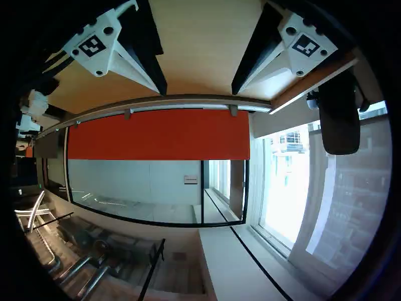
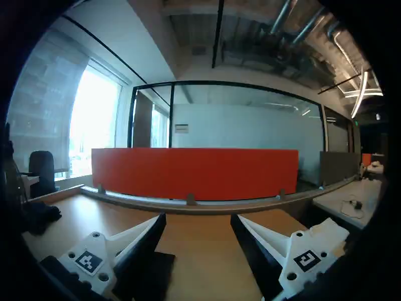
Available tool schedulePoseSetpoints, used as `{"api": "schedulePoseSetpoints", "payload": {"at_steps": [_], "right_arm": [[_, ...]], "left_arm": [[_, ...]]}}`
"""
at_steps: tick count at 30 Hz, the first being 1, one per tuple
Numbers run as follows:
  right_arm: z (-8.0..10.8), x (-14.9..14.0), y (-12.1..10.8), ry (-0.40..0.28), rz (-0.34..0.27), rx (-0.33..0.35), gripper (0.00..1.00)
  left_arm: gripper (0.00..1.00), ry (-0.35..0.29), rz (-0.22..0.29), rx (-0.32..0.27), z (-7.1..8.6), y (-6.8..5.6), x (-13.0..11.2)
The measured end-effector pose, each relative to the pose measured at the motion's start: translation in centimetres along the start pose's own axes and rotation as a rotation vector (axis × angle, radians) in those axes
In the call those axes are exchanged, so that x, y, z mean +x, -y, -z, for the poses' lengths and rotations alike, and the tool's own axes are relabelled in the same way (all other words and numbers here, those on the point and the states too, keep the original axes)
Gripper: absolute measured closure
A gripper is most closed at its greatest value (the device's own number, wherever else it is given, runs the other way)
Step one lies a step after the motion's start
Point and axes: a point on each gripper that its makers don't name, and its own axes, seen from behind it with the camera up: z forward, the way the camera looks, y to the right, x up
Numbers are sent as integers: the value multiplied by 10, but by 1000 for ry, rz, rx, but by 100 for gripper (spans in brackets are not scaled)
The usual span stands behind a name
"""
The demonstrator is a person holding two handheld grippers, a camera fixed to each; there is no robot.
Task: Fold towel
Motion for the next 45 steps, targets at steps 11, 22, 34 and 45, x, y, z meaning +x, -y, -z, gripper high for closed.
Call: {"api": "schedulePoseSetpoints", "payload": {"at_steps": [11, 22, 34, 45], "right_arm": [[5, 39, 4, 4, 7, -3, 0], [11, 37, 16, 72, 60, 74, 0], [15, 14, 58, 191, 151, 304, 0], [22, -13, 76, 276, 188, 401, 0]], "left_arm": [[5, 32, -31, -28, 2, -5, 38], [5, 96, -70, -142, 0, -29, 33], [4, 192, -152, -349, 6, -70, 11], [5, 245, -207, -439, 9, -89, -13]]}}
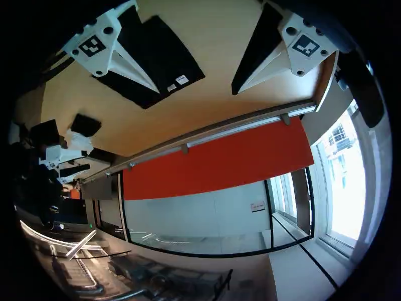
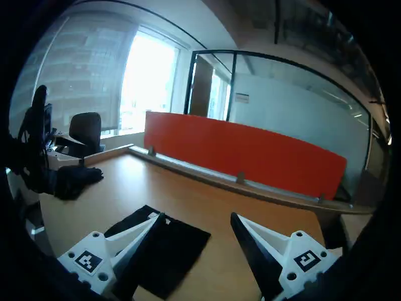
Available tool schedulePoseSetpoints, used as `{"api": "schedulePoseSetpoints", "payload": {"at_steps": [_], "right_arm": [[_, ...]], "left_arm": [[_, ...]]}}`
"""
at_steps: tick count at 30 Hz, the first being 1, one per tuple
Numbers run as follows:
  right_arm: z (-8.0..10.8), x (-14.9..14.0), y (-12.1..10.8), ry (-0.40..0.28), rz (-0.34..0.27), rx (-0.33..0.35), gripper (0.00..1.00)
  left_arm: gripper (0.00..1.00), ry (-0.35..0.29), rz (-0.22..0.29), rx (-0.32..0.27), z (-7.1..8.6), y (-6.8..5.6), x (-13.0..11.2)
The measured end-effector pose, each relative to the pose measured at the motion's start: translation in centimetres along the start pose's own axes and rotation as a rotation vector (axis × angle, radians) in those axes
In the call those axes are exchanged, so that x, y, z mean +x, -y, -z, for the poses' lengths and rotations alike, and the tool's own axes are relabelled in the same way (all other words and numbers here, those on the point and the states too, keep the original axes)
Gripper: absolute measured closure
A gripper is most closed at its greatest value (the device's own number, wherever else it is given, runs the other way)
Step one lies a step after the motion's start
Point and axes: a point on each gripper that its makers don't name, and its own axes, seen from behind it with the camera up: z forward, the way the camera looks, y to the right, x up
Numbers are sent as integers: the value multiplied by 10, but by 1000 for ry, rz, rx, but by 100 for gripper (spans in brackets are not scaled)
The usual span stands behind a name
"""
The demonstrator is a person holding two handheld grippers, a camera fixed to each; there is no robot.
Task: Fold towel
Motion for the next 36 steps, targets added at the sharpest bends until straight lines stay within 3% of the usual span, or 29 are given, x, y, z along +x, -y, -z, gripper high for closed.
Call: {"api": "schedulePoseSetpoints", "payload": {"at_steps": [24, 36], "right_arm": [[-21, -93, 39, 177, 28, 116, 0], [-29, -147, 54, 260, 24, 151, 0]], "left_arm": [[5, 137, 3, -95, -24, -42, -94], [5, 216, -21, -154, -33, -67, -140]]}}
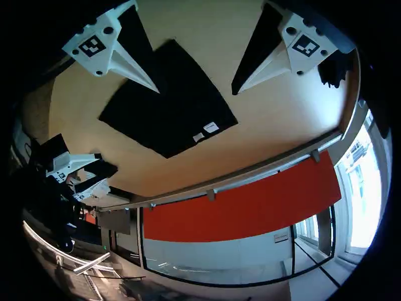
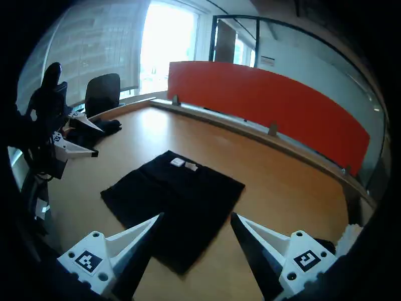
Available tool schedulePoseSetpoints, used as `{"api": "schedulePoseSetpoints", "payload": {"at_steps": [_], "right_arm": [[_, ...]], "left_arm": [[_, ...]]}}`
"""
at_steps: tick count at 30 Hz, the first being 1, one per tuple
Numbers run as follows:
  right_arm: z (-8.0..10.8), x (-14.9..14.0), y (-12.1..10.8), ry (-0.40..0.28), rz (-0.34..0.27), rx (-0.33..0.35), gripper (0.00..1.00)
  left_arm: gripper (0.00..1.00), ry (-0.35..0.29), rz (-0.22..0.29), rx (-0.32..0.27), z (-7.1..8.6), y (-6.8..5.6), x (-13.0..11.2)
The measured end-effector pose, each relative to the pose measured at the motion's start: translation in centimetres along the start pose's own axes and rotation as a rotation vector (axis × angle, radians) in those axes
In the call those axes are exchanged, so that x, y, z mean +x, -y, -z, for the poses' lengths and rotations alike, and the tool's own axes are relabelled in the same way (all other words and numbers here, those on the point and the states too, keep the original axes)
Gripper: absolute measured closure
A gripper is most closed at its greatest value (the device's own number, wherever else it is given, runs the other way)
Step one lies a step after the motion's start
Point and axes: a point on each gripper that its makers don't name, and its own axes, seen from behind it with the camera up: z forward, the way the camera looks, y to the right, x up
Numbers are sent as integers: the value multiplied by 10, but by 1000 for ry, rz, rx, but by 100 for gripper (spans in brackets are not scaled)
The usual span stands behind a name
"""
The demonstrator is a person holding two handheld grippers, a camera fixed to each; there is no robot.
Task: Fold towel
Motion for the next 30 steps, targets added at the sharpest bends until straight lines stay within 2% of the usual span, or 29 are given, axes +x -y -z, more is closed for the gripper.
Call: {"api": "schedulePoseSetpoints", "payload": {"at_steps": [17, 30], "right_arm": [[-22, -65, 21, 121, 9, 48, 0], [-29, -107, 28, 211, 4, 74, 0]], "left_arm": [[5, 117, -14, -65, -25, -27, -58], [4, 221, -21, -111, -37, -38, -97]]}}
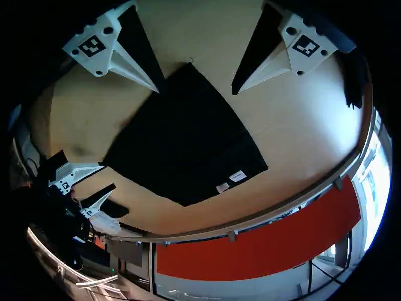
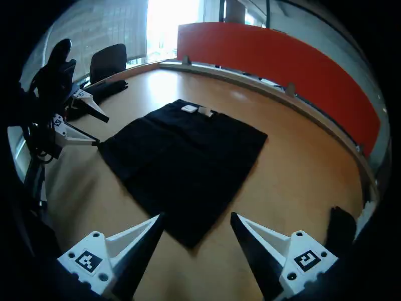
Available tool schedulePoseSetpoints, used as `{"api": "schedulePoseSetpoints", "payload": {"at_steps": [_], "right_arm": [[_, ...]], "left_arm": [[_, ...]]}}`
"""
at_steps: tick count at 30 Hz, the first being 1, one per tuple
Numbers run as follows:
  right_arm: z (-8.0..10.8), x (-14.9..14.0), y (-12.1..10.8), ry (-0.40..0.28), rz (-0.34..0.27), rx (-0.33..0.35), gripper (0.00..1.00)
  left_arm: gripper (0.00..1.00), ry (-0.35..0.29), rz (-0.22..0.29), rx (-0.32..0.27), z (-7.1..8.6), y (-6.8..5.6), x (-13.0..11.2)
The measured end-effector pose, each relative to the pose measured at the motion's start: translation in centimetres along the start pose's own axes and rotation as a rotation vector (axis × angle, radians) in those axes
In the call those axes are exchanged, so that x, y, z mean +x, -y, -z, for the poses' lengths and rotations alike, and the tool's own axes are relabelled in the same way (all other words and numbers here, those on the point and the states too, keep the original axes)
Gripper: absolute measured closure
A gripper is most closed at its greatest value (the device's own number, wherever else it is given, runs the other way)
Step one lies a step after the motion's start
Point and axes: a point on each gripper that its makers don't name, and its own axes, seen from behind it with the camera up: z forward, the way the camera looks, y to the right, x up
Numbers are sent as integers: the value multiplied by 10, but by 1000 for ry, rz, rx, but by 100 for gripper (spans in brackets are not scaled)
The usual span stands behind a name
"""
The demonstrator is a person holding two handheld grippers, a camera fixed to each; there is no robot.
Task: Fold towel
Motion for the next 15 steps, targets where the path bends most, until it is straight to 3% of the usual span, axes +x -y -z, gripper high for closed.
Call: {"api": "schedulePoseSetpoints", "payload": {"at_steps": [15], "right_arm": [[-7, -23, -1, 55, 3, 22, 0]], "left_arm": [[4, 75, -16, -41, -11, -12, -21]]}}
